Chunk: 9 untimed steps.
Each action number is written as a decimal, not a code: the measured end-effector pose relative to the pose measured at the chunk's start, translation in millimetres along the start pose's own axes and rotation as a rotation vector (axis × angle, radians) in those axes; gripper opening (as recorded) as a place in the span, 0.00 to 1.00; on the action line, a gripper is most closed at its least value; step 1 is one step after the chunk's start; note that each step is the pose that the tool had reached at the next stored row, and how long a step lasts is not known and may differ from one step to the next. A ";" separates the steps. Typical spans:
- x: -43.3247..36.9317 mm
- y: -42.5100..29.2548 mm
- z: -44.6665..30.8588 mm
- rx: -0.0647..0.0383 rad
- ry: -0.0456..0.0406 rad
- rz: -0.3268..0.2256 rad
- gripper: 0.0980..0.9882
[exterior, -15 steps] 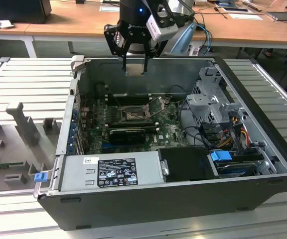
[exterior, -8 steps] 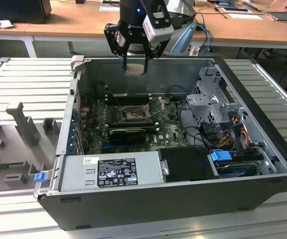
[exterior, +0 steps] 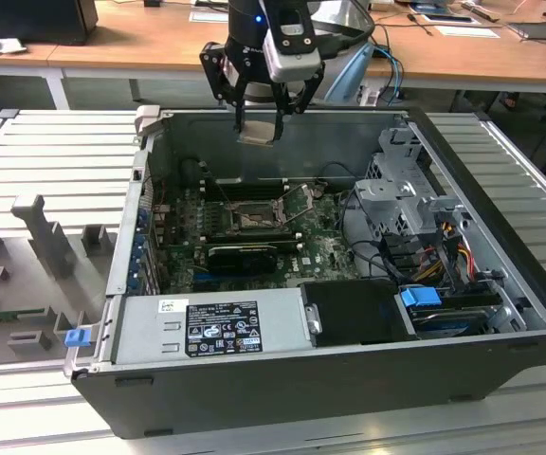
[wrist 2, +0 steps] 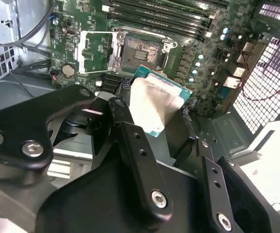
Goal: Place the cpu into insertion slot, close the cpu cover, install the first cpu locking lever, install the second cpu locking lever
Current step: 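Place the cpu into insertion slot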
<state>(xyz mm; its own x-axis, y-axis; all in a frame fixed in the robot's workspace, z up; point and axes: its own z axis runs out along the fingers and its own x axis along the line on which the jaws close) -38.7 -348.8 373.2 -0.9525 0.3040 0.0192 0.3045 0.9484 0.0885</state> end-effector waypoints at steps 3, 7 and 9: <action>0.0 0.0 0.0 0.000 -0.0015 0.017 0.48; 0.7 -0.1 0.2 -0.001 -0.0048 0.053 0.48; 1.0 -0.2 0.2 -0.001 -0.0064 0.070 0.48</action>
<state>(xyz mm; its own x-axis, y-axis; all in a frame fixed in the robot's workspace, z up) -39.7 -348.7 373.0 -0.9286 0.3705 0.0191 0.3707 0.9245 0.0882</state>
